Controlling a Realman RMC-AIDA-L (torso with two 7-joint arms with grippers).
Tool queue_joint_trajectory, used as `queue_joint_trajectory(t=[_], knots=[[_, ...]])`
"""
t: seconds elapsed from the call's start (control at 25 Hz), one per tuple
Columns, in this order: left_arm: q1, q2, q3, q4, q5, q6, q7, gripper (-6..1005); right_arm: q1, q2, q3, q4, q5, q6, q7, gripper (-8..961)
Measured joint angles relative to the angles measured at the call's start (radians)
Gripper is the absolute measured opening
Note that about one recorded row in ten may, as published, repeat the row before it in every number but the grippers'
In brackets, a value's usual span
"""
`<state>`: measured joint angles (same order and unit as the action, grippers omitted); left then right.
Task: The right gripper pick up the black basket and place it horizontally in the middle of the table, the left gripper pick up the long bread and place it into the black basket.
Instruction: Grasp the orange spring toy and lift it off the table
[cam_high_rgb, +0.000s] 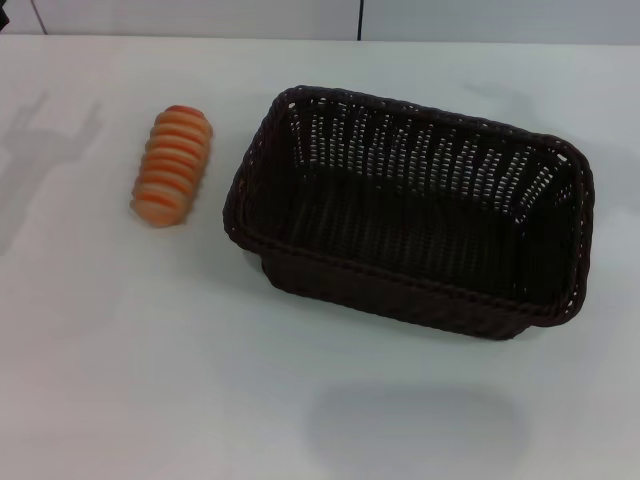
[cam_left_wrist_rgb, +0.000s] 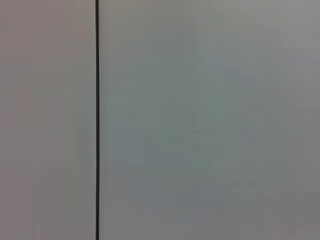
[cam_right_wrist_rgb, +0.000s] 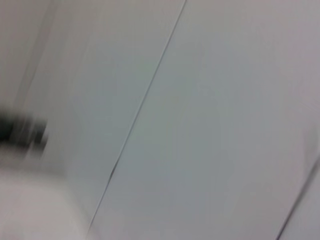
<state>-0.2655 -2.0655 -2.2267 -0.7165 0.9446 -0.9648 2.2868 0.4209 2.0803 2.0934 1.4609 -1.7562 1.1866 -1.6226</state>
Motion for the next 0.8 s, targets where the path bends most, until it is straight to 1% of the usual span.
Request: queue_joint_trajectory(t=[0.12,0.2,0.24,0.28,0.4,0.44,0.48,0.56,0.6,0.64,0.68,0.8], knots=[[0.000,0.001,-0.002,-0.001,0.005,0.001,-0.001,784,-0.164,0.001,-0.007,0.045,0.292,-0.006,-0.164,470],[0.000,0.002,-0.003,-0.001,0.005,0.002,-0.001,784,-0.254,0.001,-0.021,0.058,0.422,-0.014,-0.246,470],[0.000,0.002,-0.005,-0.002,0.005,0.002,-0.001,784,-0.327,0.002,-0.035,0.086,0.487,-0.033,-0.275,470],[0.000,0.002,-0.004,-0.002,0.005,0.003,-0.001,784,-0.327,0.002,-0.035,0.086,0.487,-0.033,-0.275,470],[0.000,0.002,-0.001,-0.006,0.006,0.003,-0.001,784,-0.409,0.007,-0.062,0.140,0.499,-0.079,-0.282,471],[0.000,0.002,0.004,-0.007,0.006,0.003,-0.001,784,-0.460,0.008,-0.091,0.165,0.513,-0.147,-0.290,471],[0.000,0.002,0.004,-0.007,0.006,0.003,-0.001,784,-0.460,0.008,-0.091,0.165,0.513,-0.147,-0.290,471],[0.000,0.002,0.013,-0.007,0.007,0.007,-0.001,784,-0.512,0.009,-0.115,0.172,0.558,-0.231,-0.326,471],[0.000,0.001,0.017,-0.007,0.007,0.010,-0.001,784,-0.541,0.010,-0.126,0.167,0.595,-0.269,-0.356,471],[0.000,0.001,0.022,-0.009,0.007,0.017,-0.001,784,-0.582,0.010,-0.125,0.138,0.677,-0.301,-0.410,471],[0.000,0.001,0.022,-0.009,0.007,0.017,-0.001,784,-0.582,0.010,-0.125,0.138,0.677,-0.301,-0.410,471],[0.000,0.001,0.023,-0.010,0.006,0.024,-0.001,784,-0.628,0.011,-0.095,0.082,0.777,-0.330,-0.451,471]])
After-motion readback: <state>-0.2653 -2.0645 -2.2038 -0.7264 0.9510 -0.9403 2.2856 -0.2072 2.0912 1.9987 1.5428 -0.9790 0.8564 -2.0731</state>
